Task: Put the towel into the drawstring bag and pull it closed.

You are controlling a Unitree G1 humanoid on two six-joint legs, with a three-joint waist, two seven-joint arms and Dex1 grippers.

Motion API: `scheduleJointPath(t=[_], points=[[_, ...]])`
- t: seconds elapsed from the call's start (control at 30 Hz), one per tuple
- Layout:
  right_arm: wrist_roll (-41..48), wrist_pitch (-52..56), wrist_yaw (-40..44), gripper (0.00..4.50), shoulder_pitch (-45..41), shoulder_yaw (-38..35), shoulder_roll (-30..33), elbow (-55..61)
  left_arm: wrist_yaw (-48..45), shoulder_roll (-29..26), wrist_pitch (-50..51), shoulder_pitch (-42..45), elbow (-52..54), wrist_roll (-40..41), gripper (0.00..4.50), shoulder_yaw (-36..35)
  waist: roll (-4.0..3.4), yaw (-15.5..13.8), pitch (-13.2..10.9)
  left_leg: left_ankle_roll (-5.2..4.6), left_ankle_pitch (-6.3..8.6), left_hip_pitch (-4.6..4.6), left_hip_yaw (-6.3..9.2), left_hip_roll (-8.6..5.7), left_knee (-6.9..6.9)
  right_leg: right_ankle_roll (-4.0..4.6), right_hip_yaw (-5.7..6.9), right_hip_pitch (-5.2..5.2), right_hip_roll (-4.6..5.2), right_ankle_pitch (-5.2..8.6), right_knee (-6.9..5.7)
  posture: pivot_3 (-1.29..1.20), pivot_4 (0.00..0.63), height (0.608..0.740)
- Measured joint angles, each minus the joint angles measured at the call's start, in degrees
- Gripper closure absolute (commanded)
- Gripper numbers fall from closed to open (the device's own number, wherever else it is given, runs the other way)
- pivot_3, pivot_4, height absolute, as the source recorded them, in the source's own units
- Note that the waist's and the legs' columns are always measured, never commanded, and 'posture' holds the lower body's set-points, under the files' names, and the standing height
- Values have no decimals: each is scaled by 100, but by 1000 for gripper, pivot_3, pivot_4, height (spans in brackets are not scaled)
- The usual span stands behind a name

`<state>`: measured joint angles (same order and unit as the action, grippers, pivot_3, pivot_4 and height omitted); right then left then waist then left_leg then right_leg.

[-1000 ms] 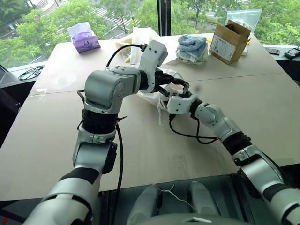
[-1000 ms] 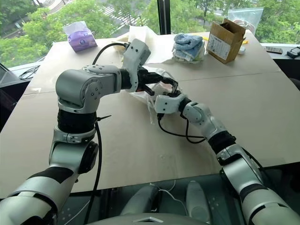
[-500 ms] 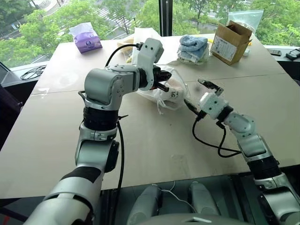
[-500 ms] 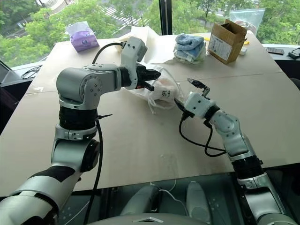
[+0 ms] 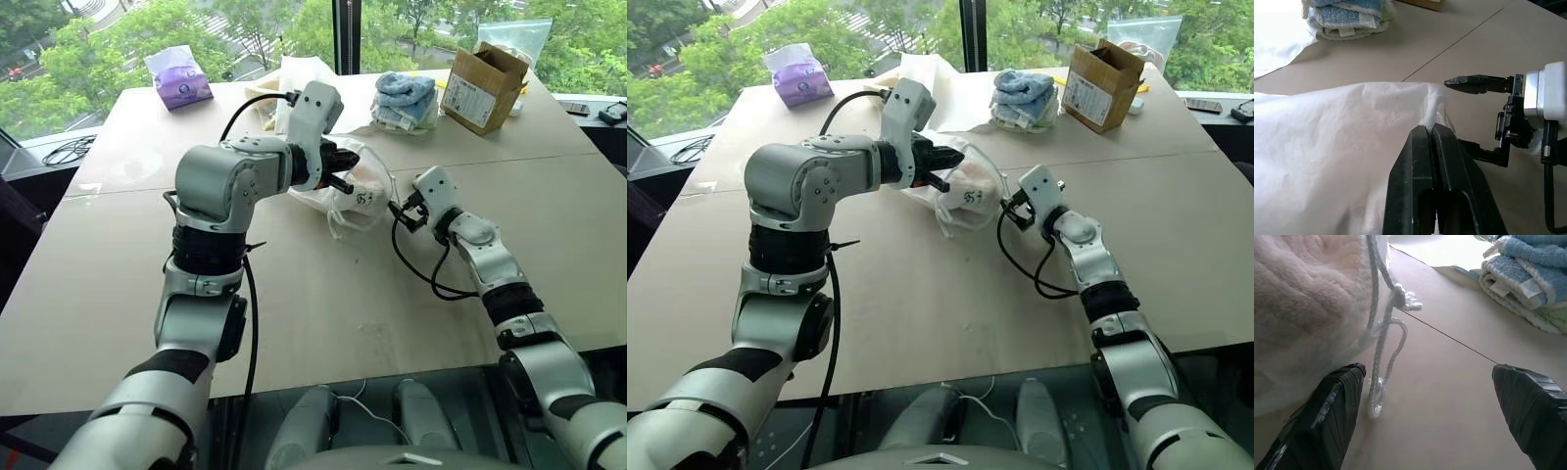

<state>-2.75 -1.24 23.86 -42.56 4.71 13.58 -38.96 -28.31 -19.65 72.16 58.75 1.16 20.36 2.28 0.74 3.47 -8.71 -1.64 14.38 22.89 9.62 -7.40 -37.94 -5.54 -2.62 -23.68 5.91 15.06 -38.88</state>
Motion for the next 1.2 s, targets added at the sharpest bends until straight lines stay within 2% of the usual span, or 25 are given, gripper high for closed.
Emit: scheduleJointPath(t=[0.1, 0.23, 0.27, 0.37, 0.43, 0.57, 0.6, 0.67, 0.77, 0.87, 1.03, 1.2], points=[[85, -216, -118, 2263, -143, -116, -109, -455, 42, -8, 0, -22, 44, 9, 4500, -1, 0, 9, 0, 0, 0, 0, 1, 0, 2, 0, 1, 0, 0, 0, 1, 0, 150, 740], [109, -452, -172, 4223, -160, -195, -85, -466, 99, -35, 0, -75, 57, 16, 4500, -6, 0, 37, 0, 0, 0, 0, 1, 0, 2, 0, 1, -1, 0, 0, 0, 0, 150, 740], [112, -450, -165, 4481, -132, -196, -73, -393, 104, -35, 0, -78, 57, 16, 4500, -5, 0, 39, 0, 0, 0, 0, 1, 0, 2, 0, 1, -1, 0, 0, 0, 0, 150, 740], [182, -346, -121, 4481, 74, -255, -23, 118, 105, -38, -2, -83, 59, 18, 4500, 0, 0, 47, 0, 0, 0, 0, 1, 0, 3, 0, 0, -1, 0, 0, 0, 0, 150, 740], [319, 47, -159, 4481, 344, -368, 24, 893, 92, -55, -44, -98, 59, 18, 4500, 16, 0, 43, 0, 0, 0, 1, 2, 0, 3, 0, 1, -2, 0, 0, 0, 0, 150, 740], [710, 1146, -391, 4500, 546, -734, 48, 2340, 43, -102, -347, -184, 58, -1, 3202, 72, -2, 41, -1, 0, 0, 1, 1, 0, 4, 0, -1, -4, 0, 0, -2, 0, 150, 740], [909, 1659, -503, 4500, 549, -863, 2, 2837, -24, -129, -545, -222, 56, -20, 2636, 123, -2, 39, -1, 0, 0, 1, 2, 0, 5, 0, 0, -4, 0, 0, -3, 0, 150, 740], [1093, 2111, -613, 4500, 531, -967, -61, 3316, -90, -169, -790, -269, 55, -57, 2025, 192, -3, 39, 0, 0, 0, 1, 2, 1, 7, 0, 0, -4, 0, 0, -2, 0, 150, 740], [1343, 3176, -996, 4500, 296, -1037, -197, 4058, -642, -484, -1519, -585, 112, 31, 2025, 210, -7, 46, 2, 0, 0, -2, -6, 1, 14, 1, -7, -7, 1, 0, -2, 0, 150, 740], [1454, 3793, -1432, 4500, 160, -1160, -444, 4293, -1299, -1084, -1882, -1259, 384, 171, 2025, 202, -9, 45, 3, 0, -1, -5, -14, 4, 32, 2, -16, -17, 1, 1, -2, 0, 150, 740], [1489, 4064, -1731, 4500, 90, -1092, -835, 4345, -1945, -1639, -2144, -2051, 722, 239, 2025, 289, -9, 34, 3, 0, -1, -4, -15, 3, 47, 2, -17, -23, 4, 1, 4, 0, 150, 740], [1484, 4090, -1836, 4500, 91, -1024, -941, 4337, -2570, -2285, -3034, -3199, 848, -120, 2025, 781, -13, 36, 1, 0, -1, -4, -23, 3, 58, 3, -22, -35, 3, 1, 4, 0, 150, 740]])
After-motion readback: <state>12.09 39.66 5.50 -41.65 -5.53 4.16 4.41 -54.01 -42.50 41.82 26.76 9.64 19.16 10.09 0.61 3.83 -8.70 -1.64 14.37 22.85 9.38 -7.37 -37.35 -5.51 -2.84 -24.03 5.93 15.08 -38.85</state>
